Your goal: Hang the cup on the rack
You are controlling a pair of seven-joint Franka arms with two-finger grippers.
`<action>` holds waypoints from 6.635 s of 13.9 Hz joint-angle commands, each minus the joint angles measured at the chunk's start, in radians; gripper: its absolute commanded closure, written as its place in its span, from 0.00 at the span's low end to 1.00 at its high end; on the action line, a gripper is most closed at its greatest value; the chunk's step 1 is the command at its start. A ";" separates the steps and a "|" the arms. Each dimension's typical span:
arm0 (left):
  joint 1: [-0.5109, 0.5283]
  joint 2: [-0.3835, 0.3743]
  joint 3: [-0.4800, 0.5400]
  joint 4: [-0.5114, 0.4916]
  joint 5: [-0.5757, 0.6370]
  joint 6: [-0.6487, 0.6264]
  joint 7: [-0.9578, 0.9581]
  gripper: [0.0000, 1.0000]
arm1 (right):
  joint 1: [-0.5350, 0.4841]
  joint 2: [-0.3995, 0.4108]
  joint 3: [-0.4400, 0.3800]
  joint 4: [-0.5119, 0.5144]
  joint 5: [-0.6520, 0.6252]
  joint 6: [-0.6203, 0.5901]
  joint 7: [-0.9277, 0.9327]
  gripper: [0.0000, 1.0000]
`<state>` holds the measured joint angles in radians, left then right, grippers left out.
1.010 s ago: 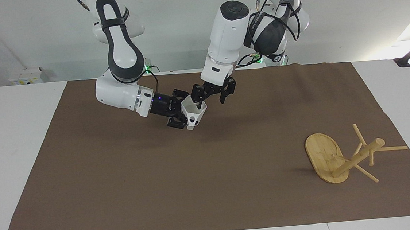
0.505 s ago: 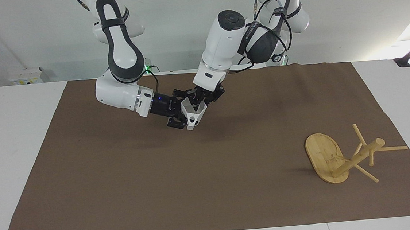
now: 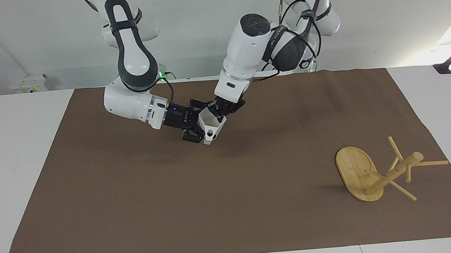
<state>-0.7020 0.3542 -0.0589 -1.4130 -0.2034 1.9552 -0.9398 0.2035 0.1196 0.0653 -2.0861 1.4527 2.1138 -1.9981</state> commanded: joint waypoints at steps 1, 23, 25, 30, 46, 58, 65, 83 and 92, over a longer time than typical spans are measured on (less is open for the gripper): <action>-0.001 0.000 0.013 0.006 -0.004 0.008 -0.003 1.00 | -0.056 -0.012 0.001 -0.014 0.012 -0.090 0.009 0.01; 0.065 -0.170 0.188 -0.745 0.223 1.253 -0.377 1.00 | -0.415 -0.070 0.007 0.445 -1.339 -0.543 0.781 0.01; 0.117 -0.187 0.185 -0.805 0.225 1.307 -0.282 1.00 | -0.403 -0.096 0.007 0.460 -1.382 -0.570 1.049 0.01; 0.211 -0.182 0.183 -0.819 0.226 1.361 -0.274 1.00 | -0.398 -0.101 0.007 0.600 -1.387 -0.794 1.638 0.01; 0.360 -0.173 0.180 -0.883 0.233 1.395 -0.274 1.00 | -0.188 -0.150 -0.148 0.587 -1.488 -0.844 1.839 0.01; 0.441 -0.178 0.179 -0.877 0.233 1.291 -0.281 1.00 | -0.181 -0.149 -0.145 0.593 -1.476 -0.844 1.848 0.01; 0.455 -0.213 0.188 -0.796 0.228 1.047 -0.290 0.01 | -0.185 -0.150 -0.145 0.589 -1.476 -0.845 1.848 0.01; 0.507 -0.448 0.183 -0.457 0.187 -0.136 0.898 0.01 | -0.190 -0.150 -0.147 0.590 -1.474 -0.836 1.846 0.01; 0.504 -0.338 0.179 -0.192 0.233 -0.407 1.093 0.01 | -0.190 -0.150 -0.147 0.590 -1.474 -0.838 1.845 0.01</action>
<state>-0.1918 -0.0562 0.1165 -1.7013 0.0134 1.6178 0.1321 0.0214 -0.0245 -0.0832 -1.4913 -0.0438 1.2762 -0.1719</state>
